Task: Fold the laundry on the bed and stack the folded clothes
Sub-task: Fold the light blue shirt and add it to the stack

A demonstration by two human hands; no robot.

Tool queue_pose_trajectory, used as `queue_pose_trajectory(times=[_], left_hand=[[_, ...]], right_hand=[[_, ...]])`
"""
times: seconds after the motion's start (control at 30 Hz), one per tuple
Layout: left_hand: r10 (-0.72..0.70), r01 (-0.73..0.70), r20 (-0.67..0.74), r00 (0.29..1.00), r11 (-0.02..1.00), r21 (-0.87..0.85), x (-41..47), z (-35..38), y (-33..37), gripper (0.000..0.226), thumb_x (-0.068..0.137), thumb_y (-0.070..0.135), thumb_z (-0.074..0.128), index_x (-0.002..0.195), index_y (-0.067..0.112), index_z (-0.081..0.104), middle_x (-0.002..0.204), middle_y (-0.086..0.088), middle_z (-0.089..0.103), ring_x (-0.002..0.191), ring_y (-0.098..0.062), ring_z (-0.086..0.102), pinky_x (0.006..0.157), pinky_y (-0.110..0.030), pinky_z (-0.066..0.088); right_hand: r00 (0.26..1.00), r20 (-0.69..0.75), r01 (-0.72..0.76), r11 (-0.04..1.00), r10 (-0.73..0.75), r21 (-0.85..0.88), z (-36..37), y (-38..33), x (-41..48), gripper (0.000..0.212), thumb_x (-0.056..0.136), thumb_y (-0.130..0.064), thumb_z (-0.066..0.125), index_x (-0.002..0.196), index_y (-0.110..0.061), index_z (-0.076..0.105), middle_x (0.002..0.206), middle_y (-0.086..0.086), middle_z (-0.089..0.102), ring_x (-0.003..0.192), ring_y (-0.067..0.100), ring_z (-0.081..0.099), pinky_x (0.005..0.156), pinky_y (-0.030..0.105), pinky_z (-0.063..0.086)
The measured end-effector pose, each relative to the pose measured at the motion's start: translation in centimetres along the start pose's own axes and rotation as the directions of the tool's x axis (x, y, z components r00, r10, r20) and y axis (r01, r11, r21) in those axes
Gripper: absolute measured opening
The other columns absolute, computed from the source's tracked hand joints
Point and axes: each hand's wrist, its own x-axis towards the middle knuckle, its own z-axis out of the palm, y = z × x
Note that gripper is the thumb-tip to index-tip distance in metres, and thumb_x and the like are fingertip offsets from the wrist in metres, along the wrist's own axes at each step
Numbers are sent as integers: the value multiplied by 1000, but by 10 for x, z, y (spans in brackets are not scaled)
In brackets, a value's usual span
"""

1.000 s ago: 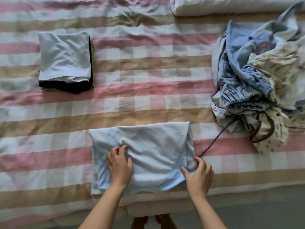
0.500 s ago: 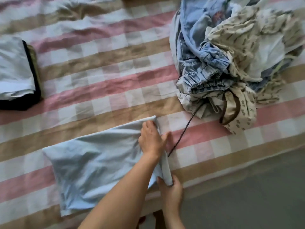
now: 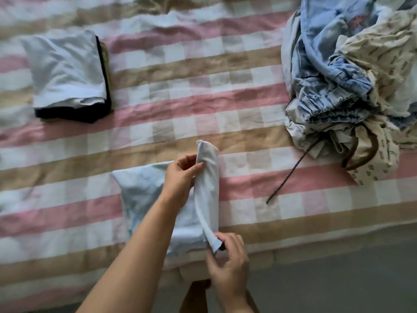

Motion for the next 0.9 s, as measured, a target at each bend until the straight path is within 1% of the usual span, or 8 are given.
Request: queue_pose_trajectory(times=[0.1, 0.23, 0.43, 0.53, 0.6, 0.7, 0.77, 0.9], left_hand=[[2, -6, -87, 996, 999, -47, -13, -66, 8, 15, 85, -2, 57, 89, 11, 65, 73, 3, 72, 64, -10, 66, 58, -22, 54], [-6, -13, -237, 971, 997, -79, -23, -134, 3, 15, 84, -3, 58, 88, 10, 65, 76, 0, 72, 69, -11, 67, 63, -21, 55], [6, 4, -406, 914, 1000, 25, -20, -178, -22, 17, 82, -7, 60, 97, -1, 64, 84, -4, 68, 76, -15, 62, 73, -27, 52], [87, -24, -503, 860, 991, 131, -23, -180, -33, 21, 81, -5, 61, 102, -1, 62, 85, -1, 64, 80, -15, 60, 75, -27, 50], [151, -28, -548, 823, 974, 226, -35, -179, -42, 22, 83, 0, 61, 105, 5, 60, 88, 0, 62, 84, -13, 58, 79, -25, 48], [195, 30, -543, 817, 926, 377, -65, -172, -67, 20, 87, 11, 61, 106, 13, 58, 92, 7, 59, 81, -1, 55, 72, -7, 41], [187, 59, -548, 816, 915, 400, -84, -169, -85, 15, 88, 15, 61, 103, 15, 58, 91, 7, 60, 79, 2, 54, 70, -10, 42], [78, 104, -561, 824, 952, 286, -103, -164, -104, 9, 88, 13, 61, 96, 13, 57, 91, -2, 63, 81, -12, 59, 70, -22, 44]], right_hand=[[975, 108, 192, 981, -195, 38, 33, -20, -15, 11, 72, -13, 63, 83, -14, 65, 75, -2, 58, 72, 12, 48, 64, 22, 44], [893, 326, 335, 942, -310, -22, 74, -36, -32, 22, 63, -12, 54, 80, -18, 65, 73, -2, 57, 72, 13, 48, 62, 28, 44], [795, 534, 459, 862, -289, -217, 115, -41, -43, 9, 64, -23, 62, 71, -27, 67, 68, -9, 58, 62, 15, 57, 51, 20, 41], [750, 617, 479, 839, -239, -259, 117, -35, -42, 33, 53, -31, 79, 85, -29, 69, 79, -9, 61, 74, 13, 60, 59, 20, 45], [844, 502, 353, 898, -186, -261, 111, -29, -37, 34, 65, -33, 70, 97, -24, 68, 92, -3, 62, 89, 13, 52, 71, 26, 45], [988, 134, -40, 964, 78, -262, 102, -17, -23, 33, 75, -16, 67, 107, -6, 65, 105, 15, 58, 102, 22, 46, 90, 33, 35], [957, 8, -281, 933, 290, -224, 99, -12, -16, 41, 74, -1, 71, 113, 1, 60, 112, 21, 53, 108, 32, 47, 94, 36, 34], [852, 79, -513, 856, 517, -64, 97, -8, -15, 36, 83, -9, 66, 116, -4, 53, 113, 10, 55, 99, 19, 51, 82, 26, 38]])
